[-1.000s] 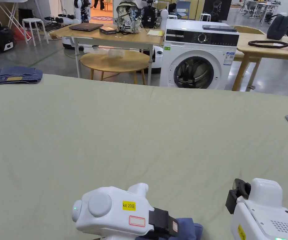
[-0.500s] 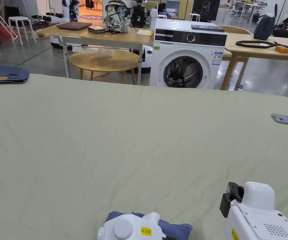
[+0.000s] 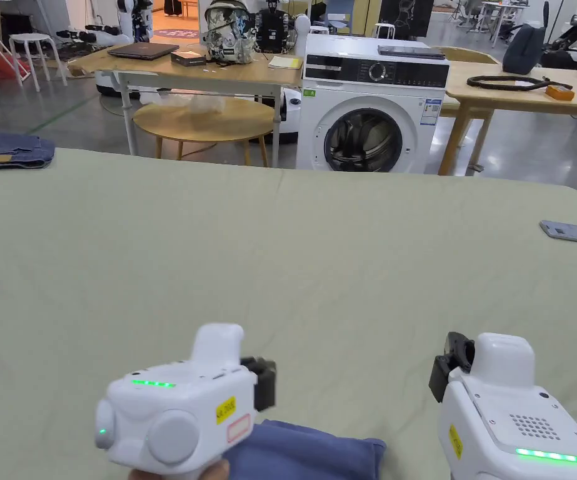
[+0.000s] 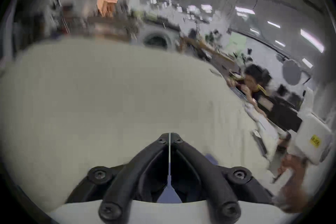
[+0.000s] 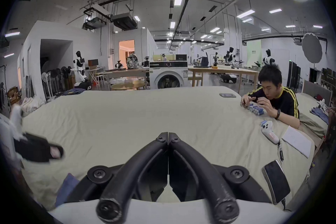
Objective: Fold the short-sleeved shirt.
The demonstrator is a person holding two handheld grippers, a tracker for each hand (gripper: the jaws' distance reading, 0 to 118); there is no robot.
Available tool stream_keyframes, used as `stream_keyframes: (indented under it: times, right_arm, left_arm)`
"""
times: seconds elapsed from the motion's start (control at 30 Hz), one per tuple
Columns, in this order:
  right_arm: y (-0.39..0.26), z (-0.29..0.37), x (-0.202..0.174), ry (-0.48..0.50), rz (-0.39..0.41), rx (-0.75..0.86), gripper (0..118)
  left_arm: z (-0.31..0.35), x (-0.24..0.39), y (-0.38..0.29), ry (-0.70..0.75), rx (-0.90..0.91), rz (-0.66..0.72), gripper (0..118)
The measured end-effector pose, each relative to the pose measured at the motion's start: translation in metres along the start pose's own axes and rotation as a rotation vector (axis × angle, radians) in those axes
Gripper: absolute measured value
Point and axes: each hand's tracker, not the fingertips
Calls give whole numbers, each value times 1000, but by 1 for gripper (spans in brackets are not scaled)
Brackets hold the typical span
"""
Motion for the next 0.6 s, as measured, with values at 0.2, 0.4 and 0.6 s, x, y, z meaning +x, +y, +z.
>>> stream_keyframes:
  times: [0.2,0.4,0.6]
  right_arm:
    - [14,2,-19,8,14,94,0]
    - [25,8,-34,-5,21,174,0]
    - [28,7,-39,-6,37,196,0]
  left_arm:
    - [47,-29,14,316,370,-112,0]
    - [62,-49,19,484,532,-200,0]
    - [75,-57,23,501,542,-222,0]
